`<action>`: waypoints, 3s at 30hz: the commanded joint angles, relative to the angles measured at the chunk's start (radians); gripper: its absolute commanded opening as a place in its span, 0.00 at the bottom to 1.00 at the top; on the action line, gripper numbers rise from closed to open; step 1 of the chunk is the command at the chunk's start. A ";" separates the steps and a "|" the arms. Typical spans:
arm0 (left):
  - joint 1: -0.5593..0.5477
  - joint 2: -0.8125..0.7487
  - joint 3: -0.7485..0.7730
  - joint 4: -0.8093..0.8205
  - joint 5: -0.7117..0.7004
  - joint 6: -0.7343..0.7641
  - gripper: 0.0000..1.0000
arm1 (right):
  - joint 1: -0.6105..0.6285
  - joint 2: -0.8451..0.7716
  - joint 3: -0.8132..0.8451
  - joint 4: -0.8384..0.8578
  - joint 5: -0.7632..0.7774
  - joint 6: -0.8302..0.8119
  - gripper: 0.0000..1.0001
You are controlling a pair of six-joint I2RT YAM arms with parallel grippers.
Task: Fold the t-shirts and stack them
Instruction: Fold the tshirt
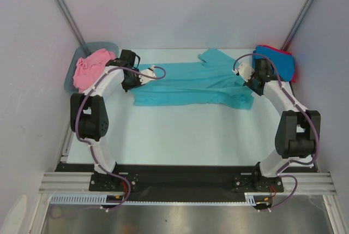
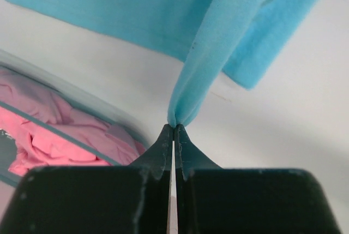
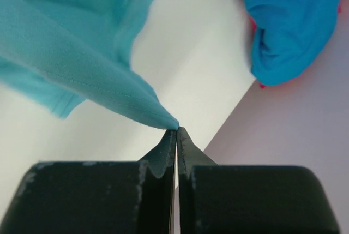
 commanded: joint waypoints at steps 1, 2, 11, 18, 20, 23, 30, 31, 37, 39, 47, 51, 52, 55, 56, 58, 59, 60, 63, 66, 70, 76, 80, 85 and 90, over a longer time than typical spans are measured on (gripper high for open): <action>-0.009 -0.169 -0.065 -0.073 -0.002 0.111 0.00 | -0.012 -0.139 0.054 -0.245 -0.164 0.017 0.00; -0.013 -0.186 -0.084 -0.091 -0.005 0.134 0.00 | -0.012 -0.145 0.086 -0.376 -0.201 0.011 0.00; -0.019 -0.254 -0.167 -0.271 -0.022 0.281 0.00 | 0.043 -0.078 0.089 -0.772 -0.347 -0.038 0.00; -0.048 -0.217 -0.177 -0.375 -0.054 0.344 0.00 | 0.197 -0.159 -0.145 -0.758 -0.255 -0.119 0.00; -0.057 -0.220 -0.205 -0.375 -0.074 0.361 0.00 | 0.204 -0.174 -0.185 -0.762 -0.233 -0.147 0.00; -0.075 -0.223 -0.251 -0.374 -0.090 0.381 0.00 | 0.206 -0.200 -0.230 -0.770 -0.186 -0.185 0.00; -0.091 -0.223 -0.323 -0.372 -0.105 0.399 0.00 | 0.186 -0.257 -0.302 -0.753 -0.118 -0.254 0.00; -0.092 -0.220 -0.328 -0.372 -0.107 0.398 0.00 | 0.178 -0.251 -0.301 -0.749 -0.112 -0.257 0.00; -0.103 -0.228 -0.361 -0.372 -0.096 0.389 0.00 | 0.111 -0.240 -0.307 -0.733 -0.091 -0.294 0.00; -0.108 -0.225 -0.365 -0.374 -0.088 0.378 0.00 | 0.094 -0.243 -0.305 -0.732 -0.088 -0.306 0.00; -0.129 -0.229 -0.388 -0.359 -0.079 0.355 0.00 | 0.068 -0.250 -0.282 -0.690 -0.095 -0.311 0.00; -0.125 -0.222 -0.343 -0.332 -0.067 0.329 0.00 | 0.068 -0.231 -0.230 -0.611 -0.105 -0.285 0.00; -0.125 -0.209 -0.335 -0.328 -0.065 0.321 0.00 | 0.066 -0.214 -0.222 -0.568 -0.095 -0.280 0.00; -0.120 -0.203 -0.323 -0.282 -0.084 0.309 0.00 | 0.056 -0.185 -0.180 -0.497 -0.086 -0.271 0.00; -0.112 -0.203 -0.320 -0.273 -0.085 0.312 0.00 | 0.051 -0.174 -0.170 -0.483 -0.086 -0.273 0.00; -0.106 -0.196 -0.306 -0.257 -0.085 0.307 0.00 | 0.036 -0.155 -0.140 -0.442 -0.085 -0.271 0.00; -0.103 -0.185 -0.302 -0.254 -0.085 0.301 0.00 | 0.031 -0.133 -0.130 -0.434 -0.085 -0.265 0.00; -0.102 -0.182 -0.291 -0.250 -0.085 0.295 0.00 | 0.030 -0.124 -0.120 -0.428 -0.086 -0.259 0.00; -0.095 -0.165 -0.273 -0.230 -0.081 0.280 0.00 | 0.025 -0.102 -0.109 -0.384 -0.086 -0.253 0.00; -0.088 -0.148 -0.259 -0.213 -0.079 0.271 0.00 | 0.017 -0.084 -0.115 -0.358 -0.078 -0.259 0.00; -0.077 -0.133 -0.257 -0.181 -0.088 0.264 0.00 | 0.005 -0.059 -0.104 -0.315 -0.072 -0.265 0.00; -0.062 -0.104 -0.220 -0.152 -0.087 0.240 0.00 | -0.006 -0.009 -0.066 -0.273 -0.065 -0.260 0.00; -0.046 -0.088 -0.190 -0.144 -0.079 0.217 0.00 | -0.009 0.011 -0.054 -0.253 -0.062 -0.254 0.00; -0.036 -0.076 -0.145 -0.130 -0.062 0.197 0.00 | -0.009 0.022 -0.049 -0.236 -0.062 -0.250 0.00; -0.037 -0.055 -0.113 -0.119 -0.053 0.177 0.00 | -0.010 0.037 -0.049 -0.221 -0.060 -0.243 0.00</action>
